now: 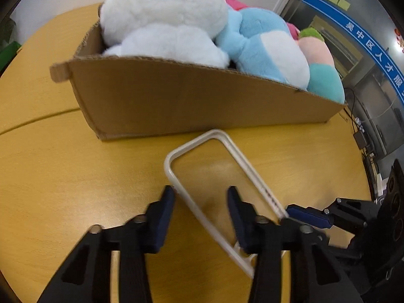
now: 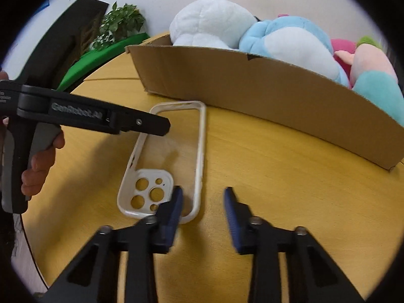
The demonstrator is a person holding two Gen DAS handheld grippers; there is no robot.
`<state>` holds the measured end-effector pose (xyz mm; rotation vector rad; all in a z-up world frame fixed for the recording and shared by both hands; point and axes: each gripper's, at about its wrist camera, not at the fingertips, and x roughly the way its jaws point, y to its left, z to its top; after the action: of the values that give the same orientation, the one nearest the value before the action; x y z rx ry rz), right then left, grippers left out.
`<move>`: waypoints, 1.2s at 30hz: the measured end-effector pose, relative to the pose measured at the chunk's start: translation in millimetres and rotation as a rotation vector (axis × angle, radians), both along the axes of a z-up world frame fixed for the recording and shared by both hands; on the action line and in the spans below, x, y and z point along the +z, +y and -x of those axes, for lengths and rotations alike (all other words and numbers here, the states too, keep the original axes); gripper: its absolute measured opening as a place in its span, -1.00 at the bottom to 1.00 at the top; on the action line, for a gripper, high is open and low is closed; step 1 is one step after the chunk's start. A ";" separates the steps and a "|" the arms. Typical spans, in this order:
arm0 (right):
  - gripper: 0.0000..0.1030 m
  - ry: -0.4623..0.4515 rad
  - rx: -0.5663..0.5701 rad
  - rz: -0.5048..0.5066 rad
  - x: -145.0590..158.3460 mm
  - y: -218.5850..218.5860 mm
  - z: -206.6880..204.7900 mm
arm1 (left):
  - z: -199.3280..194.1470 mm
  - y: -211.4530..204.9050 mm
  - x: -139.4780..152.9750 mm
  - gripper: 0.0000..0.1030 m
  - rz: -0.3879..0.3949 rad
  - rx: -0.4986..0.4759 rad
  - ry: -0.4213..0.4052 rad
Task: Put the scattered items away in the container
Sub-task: 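Close the right gripper on the phone case's frame edge, then lift the phone case with the right gripper and drop it onto the plush toys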
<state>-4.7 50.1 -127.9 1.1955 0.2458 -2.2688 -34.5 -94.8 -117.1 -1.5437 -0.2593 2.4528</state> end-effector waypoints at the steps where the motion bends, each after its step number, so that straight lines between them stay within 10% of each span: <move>1: -0.87 -0.006 0.012 0.004 0.0 2.4 0.8 | -2.2 2.5 -0.1 -0.60 0.003 -0.004 -0.009; 17: -0.90 0.012 0.023 0.013 4.1 66.6 -23.7 | -25.3 57.1 7.9 -0.64 -0.031 -0.079 -0.029; 36: -0.90 0.290 -0.090 0.130 123.3 92.2 -0.6 | 23.8 85.3 151.6 -0.69 0.030 -0.115 0.300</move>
<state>-4.1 142.2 -4.6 0.8249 0.1516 -2.4929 -58.3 -9.4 34.5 -1.1430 -0.0777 2.5606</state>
